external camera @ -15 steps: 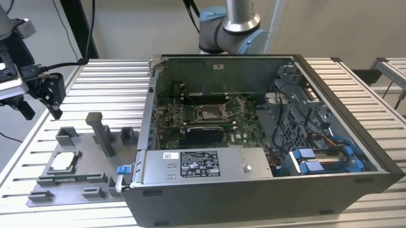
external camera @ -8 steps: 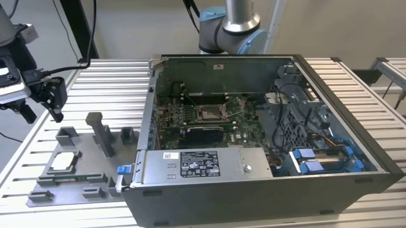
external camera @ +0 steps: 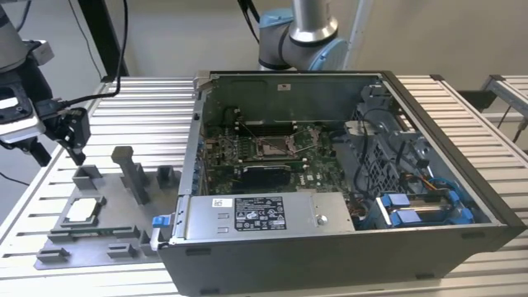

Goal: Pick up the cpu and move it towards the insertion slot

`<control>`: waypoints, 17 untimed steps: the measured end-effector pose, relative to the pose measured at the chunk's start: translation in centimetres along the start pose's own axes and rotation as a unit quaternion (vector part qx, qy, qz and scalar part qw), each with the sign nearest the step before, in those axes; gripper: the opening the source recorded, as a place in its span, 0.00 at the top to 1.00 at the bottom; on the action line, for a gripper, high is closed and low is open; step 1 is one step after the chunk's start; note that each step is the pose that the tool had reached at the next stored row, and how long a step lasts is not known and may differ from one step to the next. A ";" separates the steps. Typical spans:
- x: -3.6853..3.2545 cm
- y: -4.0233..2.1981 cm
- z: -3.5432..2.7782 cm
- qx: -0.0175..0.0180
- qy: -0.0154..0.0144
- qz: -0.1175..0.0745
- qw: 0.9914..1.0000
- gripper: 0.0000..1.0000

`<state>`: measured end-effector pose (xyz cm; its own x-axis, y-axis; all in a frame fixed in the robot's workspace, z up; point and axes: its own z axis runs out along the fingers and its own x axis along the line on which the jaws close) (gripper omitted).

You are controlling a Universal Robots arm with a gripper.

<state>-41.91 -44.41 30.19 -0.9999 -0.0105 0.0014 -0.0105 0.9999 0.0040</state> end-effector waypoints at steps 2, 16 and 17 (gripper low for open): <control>0.04 0.00 0.35 0.000 0.000 0.000 1.000 0.00; 0.37 -0.01 2.29 0.000 0.000 0.000 1.000 0.00; 0.38 -0.01 2.42 0.000 -0.001 0.000 1.000 0.00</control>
<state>-42.29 -44.41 27.78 -0.9999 -0.0104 0.0004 -0.0104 0.9999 0.0035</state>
